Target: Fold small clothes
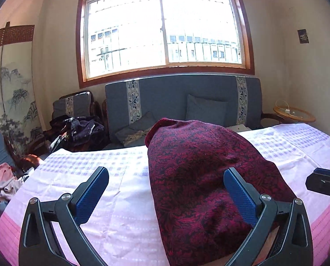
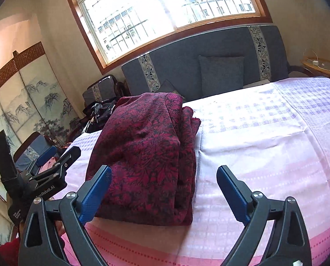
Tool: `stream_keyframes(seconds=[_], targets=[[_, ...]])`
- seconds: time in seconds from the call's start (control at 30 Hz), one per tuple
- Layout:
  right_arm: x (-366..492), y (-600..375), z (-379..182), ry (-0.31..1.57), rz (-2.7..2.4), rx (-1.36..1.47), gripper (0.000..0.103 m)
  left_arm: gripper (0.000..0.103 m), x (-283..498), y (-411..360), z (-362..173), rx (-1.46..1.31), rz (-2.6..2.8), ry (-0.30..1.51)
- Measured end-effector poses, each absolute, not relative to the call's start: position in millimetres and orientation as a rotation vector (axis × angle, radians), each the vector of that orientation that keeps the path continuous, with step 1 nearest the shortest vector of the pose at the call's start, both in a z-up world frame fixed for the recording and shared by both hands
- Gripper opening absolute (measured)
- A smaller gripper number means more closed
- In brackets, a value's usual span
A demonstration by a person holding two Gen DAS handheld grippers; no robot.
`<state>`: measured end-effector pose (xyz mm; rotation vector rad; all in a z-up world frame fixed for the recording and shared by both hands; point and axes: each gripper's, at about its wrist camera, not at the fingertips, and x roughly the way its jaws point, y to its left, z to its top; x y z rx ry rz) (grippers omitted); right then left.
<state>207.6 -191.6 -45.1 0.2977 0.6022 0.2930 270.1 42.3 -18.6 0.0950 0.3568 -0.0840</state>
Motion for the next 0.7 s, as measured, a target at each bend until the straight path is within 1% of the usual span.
stream_keyframes(seconds=[0.33, 0.7], targets=[[130.4, -187.2, -26.9, 0.531, 0.266, 0.252, 0.098, 0.103, 177.0, 15.2, 15.8, 0.119, -0.060, 0.281], [82.9, -180.3, -26.5, 0.531, 0.258, 0.171, 0.099, 0.103, 115.3, 18.4, 37.9, 0.029, -0.129, 0.274]])
